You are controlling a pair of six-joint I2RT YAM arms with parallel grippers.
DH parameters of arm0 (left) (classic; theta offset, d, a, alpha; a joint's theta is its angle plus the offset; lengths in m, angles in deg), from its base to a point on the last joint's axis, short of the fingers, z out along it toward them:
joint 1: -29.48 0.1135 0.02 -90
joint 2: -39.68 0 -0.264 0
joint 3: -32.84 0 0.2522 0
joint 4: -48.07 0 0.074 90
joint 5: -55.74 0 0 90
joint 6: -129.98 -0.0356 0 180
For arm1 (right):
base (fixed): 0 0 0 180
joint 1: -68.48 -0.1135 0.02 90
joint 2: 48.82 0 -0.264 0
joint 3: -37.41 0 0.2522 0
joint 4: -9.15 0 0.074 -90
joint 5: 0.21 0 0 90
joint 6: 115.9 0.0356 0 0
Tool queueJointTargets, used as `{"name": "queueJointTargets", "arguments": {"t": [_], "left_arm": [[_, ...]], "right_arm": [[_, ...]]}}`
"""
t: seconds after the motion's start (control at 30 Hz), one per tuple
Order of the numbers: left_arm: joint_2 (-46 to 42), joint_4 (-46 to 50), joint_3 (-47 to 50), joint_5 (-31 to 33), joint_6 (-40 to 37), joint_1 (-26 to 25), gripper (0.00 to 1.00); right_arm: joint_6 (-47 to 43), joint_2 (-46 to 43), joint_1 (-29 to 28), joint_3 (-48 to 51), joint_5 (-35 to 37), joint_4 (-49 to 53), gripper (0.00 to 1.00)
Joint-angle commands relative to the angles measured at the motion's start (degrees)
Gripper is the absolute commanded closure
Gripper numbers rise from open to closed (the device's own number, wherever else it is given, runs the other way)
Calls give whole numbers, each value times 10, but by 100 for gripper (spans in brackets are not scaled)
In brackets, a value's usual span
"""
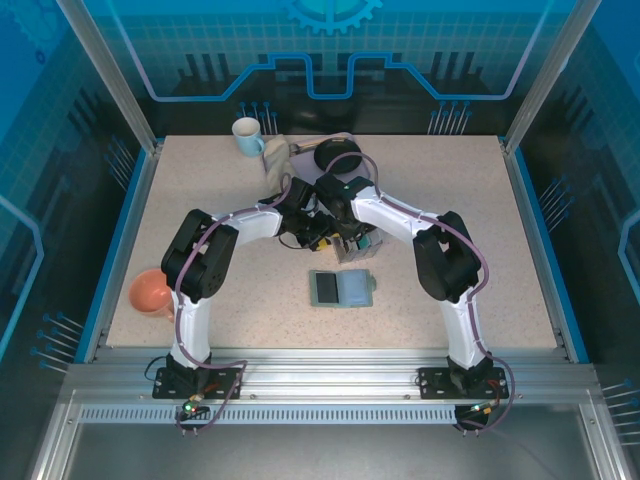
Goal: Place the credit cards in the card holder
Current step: Pick up the credit card from the storage box.
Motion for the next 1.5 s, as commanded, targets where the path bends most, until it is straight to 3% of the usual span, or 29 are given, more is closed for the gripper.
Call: {"name": "queueJointTargets", "arguments": {"t": [0.0,0.77,1.47], "left_arm": [[15,30,17,12,-11,1,57],[14,27,18,12,-10,1,57],[13,28,20,12,-11,1,57]], "right_arm": [[-1,-13,0,-6,28,27,72],[5,-21,0,-7,30,33,73],[8,-30,-1,2,23,30,81]]}}
